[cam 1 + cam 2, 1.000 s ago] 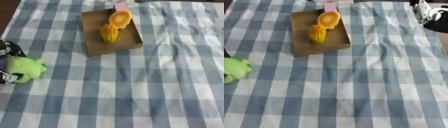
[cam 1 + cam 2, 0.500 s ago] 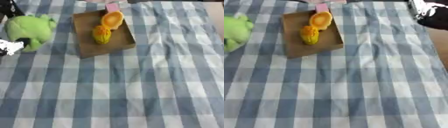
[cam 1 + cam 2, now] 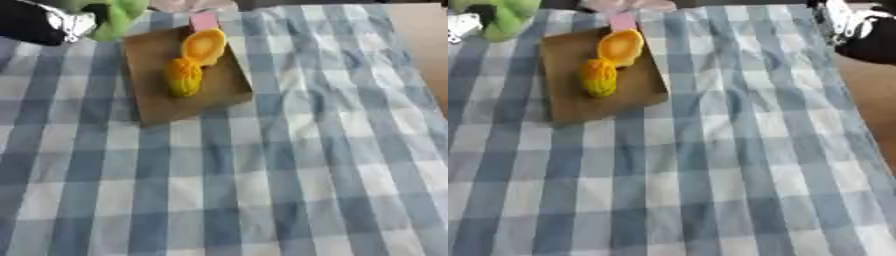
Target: Pick up objects on the table and place them in the box.
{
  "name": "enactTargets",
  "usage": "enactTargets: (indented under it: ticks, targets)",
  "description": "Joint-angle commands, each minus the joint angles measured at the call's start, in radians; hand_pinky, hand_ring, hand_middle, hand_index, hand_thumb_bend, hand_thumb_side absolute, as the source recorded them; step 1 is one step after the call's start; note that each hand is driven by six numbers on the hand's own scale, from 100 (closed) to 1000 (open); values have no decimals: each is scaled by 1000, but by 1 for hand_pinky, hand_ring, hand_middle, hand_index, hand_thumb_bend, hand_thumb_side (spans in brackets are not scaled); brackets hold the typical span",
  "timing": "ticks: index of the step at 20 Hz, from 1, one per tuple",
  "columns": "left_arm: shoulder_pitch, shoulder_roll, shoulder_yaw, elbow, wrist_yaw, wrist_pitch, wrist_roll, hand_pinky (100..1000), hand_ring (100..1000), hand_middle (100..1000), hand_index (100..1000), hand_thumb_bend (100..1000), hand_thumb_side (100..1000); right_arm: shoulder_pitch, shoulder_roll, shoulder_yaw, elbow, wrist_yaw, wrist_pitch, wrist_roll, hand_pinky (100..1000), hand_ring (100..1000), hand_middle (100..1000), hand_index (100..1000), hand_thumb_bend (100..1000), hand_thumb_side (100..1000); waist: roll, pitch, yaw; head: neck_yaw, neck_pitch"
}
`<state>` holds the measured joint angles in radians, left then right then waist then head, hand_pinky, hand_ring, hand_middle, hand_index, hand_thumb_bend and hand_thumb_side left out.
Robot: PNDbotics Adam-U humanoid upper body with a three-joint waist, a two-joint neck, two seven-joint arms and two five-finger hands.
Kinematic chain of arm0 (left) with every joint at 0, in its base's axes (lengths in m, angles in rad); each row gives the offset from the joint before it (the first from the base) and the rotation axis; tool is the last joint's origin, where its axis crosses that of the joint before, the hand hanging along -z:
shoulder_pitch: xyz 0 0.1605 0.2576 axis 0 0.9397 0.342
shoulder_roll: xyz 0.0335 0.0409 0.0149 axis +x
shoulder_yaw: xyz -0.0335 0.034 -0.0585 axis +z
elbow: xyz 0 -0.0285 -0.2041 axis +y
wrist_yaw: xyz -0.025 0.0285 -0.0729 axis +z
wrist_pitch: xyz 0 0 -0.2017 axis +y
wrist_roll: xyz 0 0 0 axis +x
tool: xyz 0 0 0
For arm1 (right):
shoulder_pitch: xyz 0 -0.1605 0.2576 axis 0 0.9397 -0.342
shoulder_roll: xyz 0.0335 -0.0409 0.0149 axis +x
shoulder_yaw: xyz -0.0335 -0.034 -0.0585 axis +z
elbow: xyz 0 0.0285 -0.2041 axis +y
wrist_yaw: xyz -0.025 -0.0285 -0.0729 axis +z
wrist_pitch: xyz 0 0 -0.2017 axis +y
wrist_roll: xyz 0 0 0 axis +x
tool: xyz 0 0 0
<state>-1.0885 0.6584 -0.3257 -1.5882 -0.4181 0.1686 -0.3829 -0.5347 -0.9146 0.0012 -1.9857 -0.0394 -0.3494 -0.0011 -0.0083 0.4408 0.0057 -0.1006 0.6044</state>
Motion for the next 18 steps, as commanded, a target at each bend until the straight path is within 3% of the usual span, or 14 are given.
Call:
enactTargets:
  ticks: [1,13,16,18]
  targets:
    - [-46,-41,-2,89,-14,-41,35,796,619,616,668,100,294,-17,-13,-9,-14,-9,2,8,804,824,771,822,100,408,1,-19,-6,11,-20]
    - [-66,-140,-28,305,-93,-119,51,818,669,677,735,100,228,-34,7,-7,-14,-26,13,26,803,823,768,822,100,418,6,-9,-20,24,-21]
    - [-66,-148,-29,332,-116,-139,35,866,783,809,896,100,361,-35,12,-6,-14,-28,16,29,803,822,768,822,100,418,6,-6,-21,24,-21]
    - [-65,-149,-29,345,-144,-149,20,925,885,910,995,292,496,-34,14,-6,-14,-29,17,32,803,822,768,822,100,418,5,-6,-21,23,-20]
